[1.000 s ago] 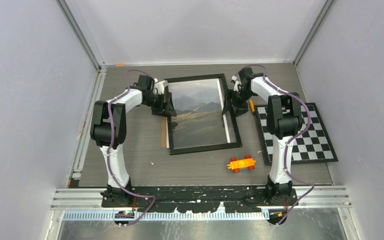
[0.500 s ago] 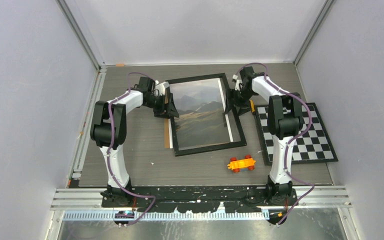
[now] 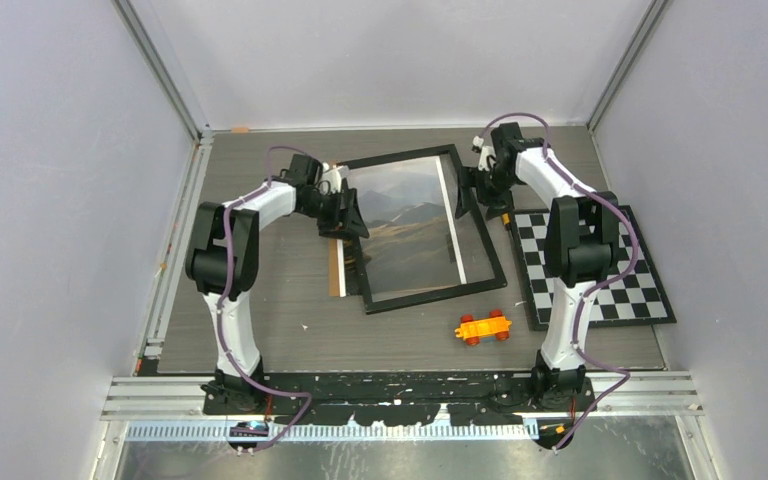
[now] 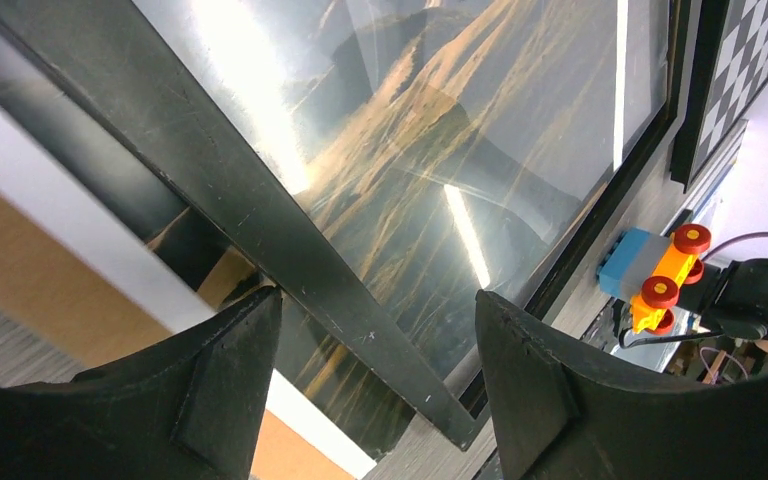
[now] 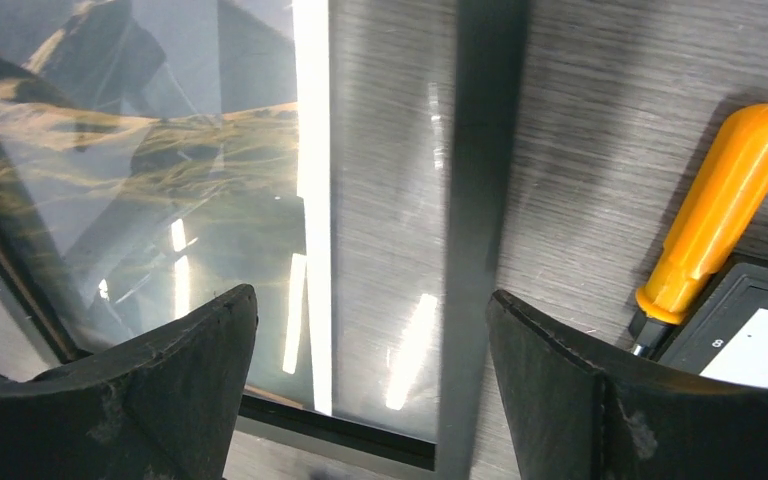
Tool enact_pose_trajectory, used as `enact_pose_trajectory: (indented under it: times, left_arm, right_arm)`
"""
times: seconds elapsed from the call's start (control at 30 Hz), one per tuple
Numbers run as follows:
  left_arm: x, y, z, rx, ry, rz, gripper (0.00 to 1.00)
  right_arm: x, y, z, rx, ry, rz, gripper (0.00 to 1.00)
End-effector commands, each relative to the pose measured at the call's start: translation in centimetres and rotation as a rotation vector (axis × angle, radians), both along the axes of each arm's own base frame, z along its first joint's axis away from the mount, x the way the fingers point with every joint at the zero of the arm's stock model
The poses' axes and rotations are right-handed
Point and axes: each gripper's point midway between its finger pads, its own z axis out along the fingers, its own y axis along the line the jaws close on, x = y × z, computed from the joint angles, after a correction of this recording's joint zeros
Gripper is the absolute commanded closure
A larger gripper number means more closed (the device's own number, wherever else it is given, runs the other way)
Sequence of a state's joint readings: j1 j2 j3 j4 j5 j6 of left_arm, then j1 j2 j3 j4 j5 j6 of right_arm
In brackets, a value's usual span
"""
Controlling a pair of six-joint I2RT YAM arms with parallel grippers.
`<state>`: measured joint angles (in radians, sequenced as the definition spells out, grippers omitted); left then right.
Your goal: Take the photo out of the frame
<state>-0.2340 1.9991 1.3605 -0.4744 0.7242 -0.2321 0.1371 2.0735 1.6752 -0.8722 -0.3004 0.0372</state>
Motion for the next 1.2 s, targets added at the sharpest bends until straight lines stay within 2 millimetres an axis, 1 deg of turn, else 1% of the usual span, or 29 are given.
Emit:
enact_pose_trajectory:
  times: [0.0,0.1,0.17,0.27,0.33,0.43,0.5,0.63,0.7,0.77,0.9,1.07,1.17]
  left_arm:
    - [1.2,-1.9,1.3,-0.047,-0.049,-0.025,0.28]
    - [1.1,-1.3,2.1,-0.059,-0.048,-0.009,0.27]
    - [0.4,-0.4,2.7,-0.081,-0.019,0.03,0.26]
    - [-1.3,1.2,3.4,-0.116,0.052,0.108,0.26]
    - [-2.5,1.9,3.8,-0.118,0.079,0.148,0.26]
    - [-4.1,2.4,4.0,-0.106,0.102,0.185,0.26]
    - [-4.8,2.7,3.8,-0.091,0.126,0.22,0.27]
    - [-5.7,3.4,2.8,-0.041,0.175,0.266,0.26]
    - [-6.4,3.7,1.7,-0.005,0.221,0.283,0.28]
    - [-7.0,3.6,0.9,-0.009,0.258,0.284,0.3]
    - [-8.1,2.7,-0.3,-0.002,0.312,0.26,0.36]
    - [-9.9,2.8,-2.0,0.026,0.386,0.264,0.39]
    - [-10.2,2.7,-3.2,0.036,0.41,0.274,0.39]
  right_arm:
    - [0.3,1.5,4.1,0.076,-0.1,0.064,0.13]
    - [-0.8,2.9,4.2,0.118,-0.075,0.097,0.19]
    - [-1.8,4.0,4.0,0.154,-0.057,0.15,0.27]
    - [-3.2,5.6,3.4,0.183,-0.022,0.196,0.4]
    - [-4.1,6.6,2.8,0.191,-0.005,0.223,0.49]
    - [-5.3,7.8,1.4,0.187,0.022,0.255,0.56]
    - [-6.0,8.3,0.2,0.17,0.038,0.275,0.63]
    - [-7.4,8.6,-2.2,0.125,0.086,0.302,0.69]
    - [-7.8,8.5,-3.4,0.104,0.108,0.299,0.73]
    - [-8.1,8.3,-4.3,0.089,0.132,0.288,0.76]
    - [-8.4,7.8,-6.2,0.055,0.178,0.265,0.78]
    - [-8.9,7.5,-7.6,0.036,0.219,0.254,0.79]
    - [-9.4,7.6,-8.1,0.043,0.246,0.23,0.79]
